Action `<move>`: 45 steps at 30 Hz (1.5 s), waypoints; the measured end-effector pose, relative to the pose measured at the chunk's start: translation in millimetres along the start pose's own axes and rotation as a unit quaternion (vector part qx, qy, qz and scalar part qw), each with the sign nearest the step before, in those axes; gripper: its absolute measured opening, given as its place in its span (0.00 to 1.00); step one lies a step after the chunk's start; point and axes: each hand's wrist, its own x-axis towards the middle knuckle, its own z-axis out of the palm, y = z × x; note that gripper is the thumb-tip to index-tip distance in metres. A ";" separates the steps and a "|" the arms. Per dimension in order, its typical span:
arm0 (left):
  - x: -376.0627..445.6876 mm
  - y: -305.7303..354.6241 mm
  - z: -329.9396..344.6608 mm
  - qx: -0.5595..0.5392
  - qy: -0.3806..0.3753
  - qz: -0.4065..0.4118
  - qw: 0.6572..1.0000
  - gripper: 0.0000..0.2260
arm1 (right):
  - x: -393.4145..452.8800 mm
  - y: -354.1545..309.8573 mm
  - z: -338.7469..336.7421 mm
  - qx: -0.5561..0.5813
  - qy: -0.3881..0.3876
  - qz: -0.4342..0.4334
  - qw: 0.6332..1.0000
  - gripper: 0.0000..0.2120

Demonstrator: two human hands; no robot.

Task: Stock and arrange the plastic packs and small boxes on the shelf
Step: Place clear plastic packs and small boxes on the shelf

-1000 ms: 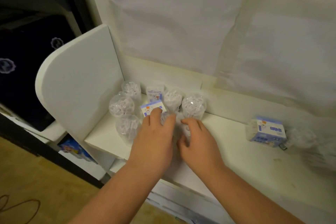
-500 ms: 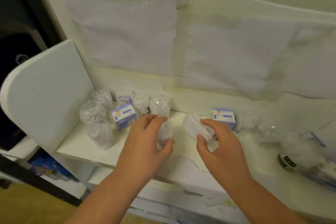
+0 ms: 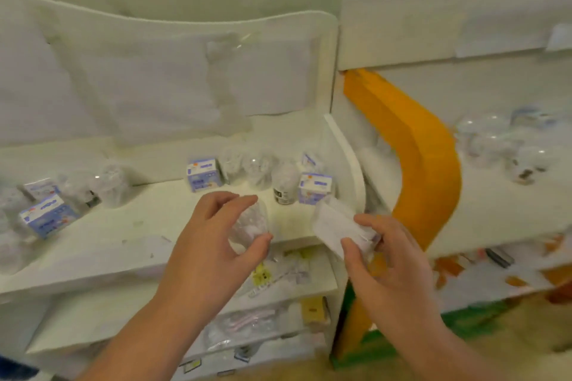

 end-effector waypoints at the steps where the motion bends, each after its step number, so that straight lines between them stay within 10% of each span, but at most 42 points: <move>1: -3.2 19.8 9.4 -0.009 -0.002 0.019 1.000 0.24 | -7.6 6.0 -20.3 0.002 0.010 0.005 1.000 0.14; 18: -2.4 254.0 174.6 -0.121 -0.160 0.183 0.962 0.23 | -85.8 111.2 -256.4 -0.049 0.208 0.144 0.966 0.16; 45: 165.6 245.1 378.2 0.012 0.003 -0.082 0.997 0.21 | 133.5 289.4 -277.7 0.030 -0.005 0.162 0.986 0.16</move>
